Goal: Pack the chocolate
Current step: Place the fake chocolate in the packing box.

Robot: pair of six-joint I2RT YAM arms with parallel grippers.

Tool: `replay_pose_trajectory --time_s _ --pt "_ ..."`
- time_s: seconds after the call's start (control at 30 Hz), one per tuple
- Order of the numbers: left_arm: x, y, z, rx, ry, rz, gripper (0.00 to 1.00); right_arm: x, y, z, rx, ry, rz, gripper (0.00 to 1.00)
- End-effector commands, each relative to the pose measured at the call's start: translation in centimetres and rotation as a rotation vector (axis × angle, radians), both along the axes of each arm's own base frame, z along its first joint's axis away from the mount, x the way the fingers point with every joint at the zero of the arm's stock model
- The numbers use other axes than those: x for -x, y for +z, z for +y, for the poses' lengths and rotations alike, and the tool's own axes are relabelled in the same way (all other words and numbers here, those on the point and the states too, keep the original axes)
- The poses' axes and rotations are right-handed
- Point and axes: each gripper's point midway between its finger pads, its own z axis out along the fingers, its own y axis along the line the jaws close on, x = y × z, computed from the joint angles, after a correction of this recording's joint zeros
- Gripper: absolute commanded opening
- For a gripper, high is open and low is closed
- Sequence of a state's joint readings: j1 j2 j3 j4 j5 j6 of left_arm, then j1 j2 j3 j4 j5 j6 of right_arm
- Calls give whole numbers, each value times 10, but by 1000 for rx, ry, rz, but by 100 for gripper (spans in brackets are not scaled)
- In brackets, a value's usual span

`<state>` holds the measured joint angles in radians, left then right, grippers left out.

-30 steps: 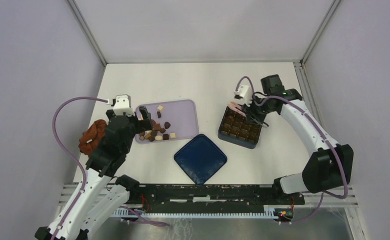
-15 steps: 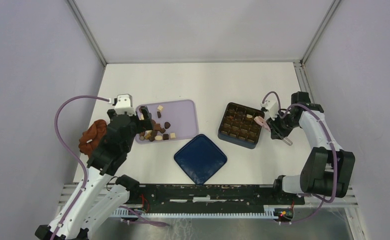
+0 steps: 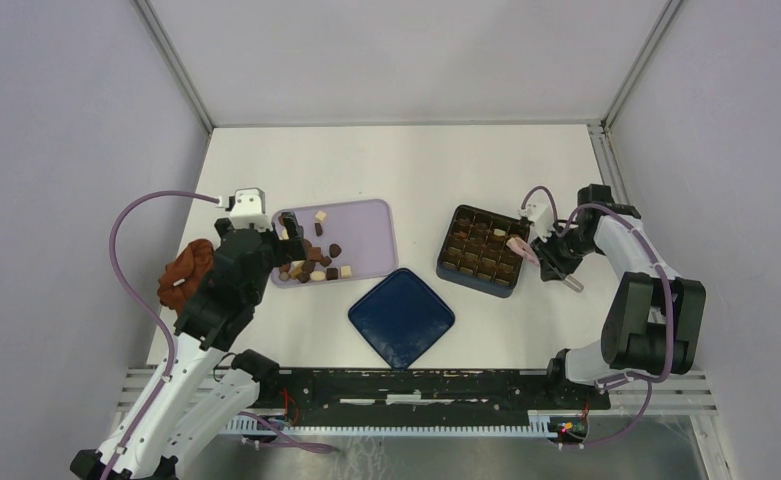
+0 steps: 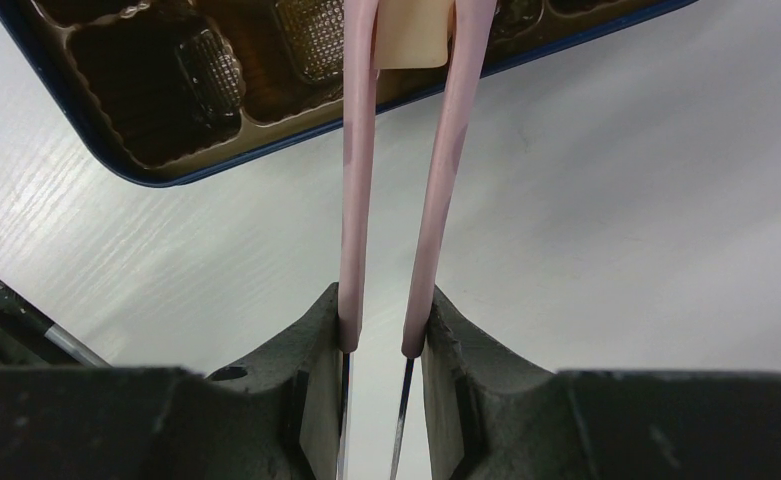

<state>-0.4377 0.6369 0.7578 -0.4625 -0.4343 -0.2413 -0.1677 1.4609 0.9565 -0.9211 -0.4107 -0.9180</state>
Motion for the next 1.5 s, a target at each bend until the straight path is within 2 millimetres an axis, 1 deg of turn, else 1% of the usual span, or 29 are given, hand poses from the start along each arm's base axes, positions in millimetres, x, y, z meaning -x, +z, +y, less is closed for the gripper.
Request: replay_pose_trajectory --time_s 0.0,0.13,0.33,0.6,0.67,0.73,0.87,0.93,0.97,1.03,1.13,1.17,1.23,1.27,1.33,1.37,1.4,1.47 --pt "-2 9 1 -29 -18 -29 99 -13 4 -5 17 0 -52 17" --pt "-2 8 1 -30 -19 -28 99 -15 4 -5 16 -5 -52 28" --pt "-2 9 1 -28 -17 -32 99 -15 3 -6 20 -1 -47 37" --pt "-2 9 1 -28 -17 -30 99 -16 7 -4 12 0 -56 42" --pt "-2 9 1 -28 -16 -30 99 -17 8 -4 11 0 -59 41" --pt "-2 9 1 -27 -16 -30 99 -18 11 -3 6 -1 -69 39" --pt "-2 8 0 -26 -23 -28 99 -22 22 2 -23 2 -94 31" --pt "-2 9 -5 -12 -48 -32 99 -24 29 7 -53 8 -106 30" --pt "-2 9 -10 -1 -73 -35 99 -25 33 10 -71 9 -113 30" --pt "-3 12 -28 51 -152 -41 100 -29 42 16 -107 12 -133 30" --pt "-1 20 -78 180 -367 9 99 -34 57 28 -179 17 -167 30" --pt "-2 23 -91 228 -408 32 99 -36 62 33 -206 17 -176 30" --pt "0 30 -126 369 -537 69 97 -39 72 43 -268 21 -205 30" --pt "0 32 -142 451 -596 74 94 -40 75 47 -294 14 -217 30" --pt "0 26 -169 592 -669 91 88 -43 82 54 -338 7 -247 30" --pt "-2 20 -179 623 -671 97 86 -43 85 57 -361 3 -256 30" --pt "-6 14 -188 620 -657 107 85 -44 89 60 -380 0 -270 30" --pt "-14 -1 -207 554 -619 129 81 -45 93 65 -413 -14 -290 31"
